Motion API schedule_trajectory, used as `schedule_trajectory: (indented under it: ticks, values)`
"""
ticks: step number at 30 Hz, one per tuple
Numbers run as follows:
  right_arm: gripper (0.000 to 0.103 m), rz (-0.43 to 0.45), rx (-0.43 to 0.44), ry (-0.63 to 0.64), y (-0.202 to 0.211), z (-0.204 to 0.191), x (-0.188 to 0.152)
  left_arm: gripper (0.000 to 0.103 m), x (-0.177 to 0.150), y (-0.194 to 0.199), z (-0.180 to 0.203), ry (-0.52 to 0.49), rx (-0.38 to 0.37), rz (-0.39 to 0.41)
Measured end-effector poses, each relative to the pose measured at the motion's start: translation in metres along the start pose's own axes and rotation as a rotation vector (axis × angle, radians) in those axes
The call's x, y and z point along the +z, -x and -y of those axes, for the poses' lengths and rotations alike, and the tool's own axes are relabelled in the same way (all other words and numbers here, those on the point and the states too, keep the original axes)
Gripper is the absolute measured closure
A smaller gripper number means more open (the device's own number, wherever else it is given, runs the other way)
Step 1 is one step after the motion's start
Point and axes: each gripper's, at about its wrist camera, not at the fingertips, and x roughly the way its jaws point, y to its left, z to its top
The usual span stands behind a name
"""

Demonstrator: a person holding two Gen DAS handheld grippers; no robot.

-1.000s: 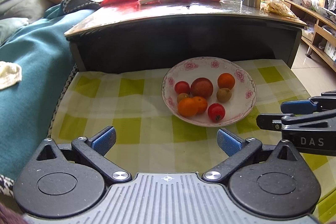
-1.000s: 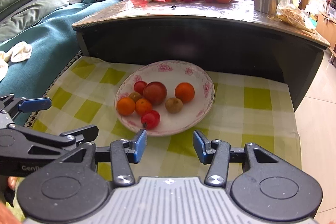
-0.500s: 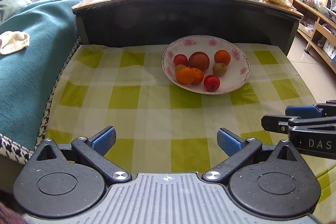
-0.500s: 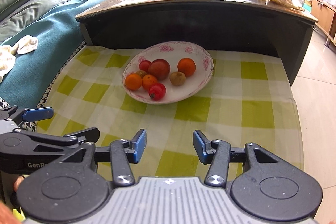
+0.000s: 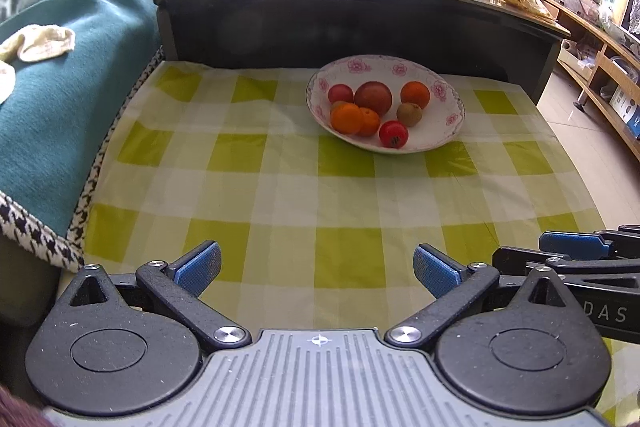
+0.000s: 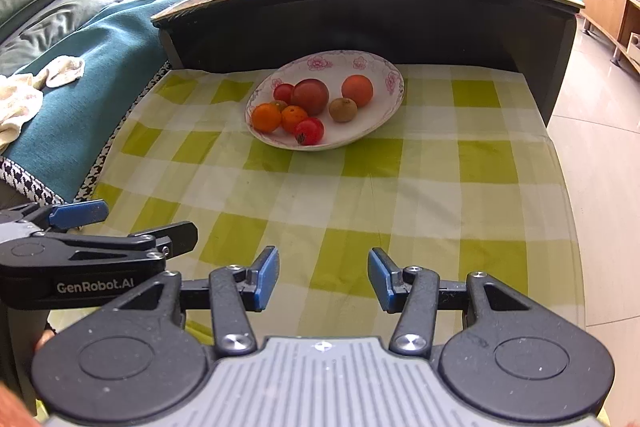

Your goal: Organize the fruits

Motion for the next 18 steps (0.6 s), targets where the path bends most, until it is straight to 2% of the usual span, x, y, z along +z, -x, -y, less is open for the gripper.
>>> schedule_trajectory:
  ticks: [18]
  values:
    - [0.052,-0.045,-0.031,-0.002,0.003,-0.004,-0.022,0.0,-0.019,0.008,0.003,-0.022,0.01,-0.025]
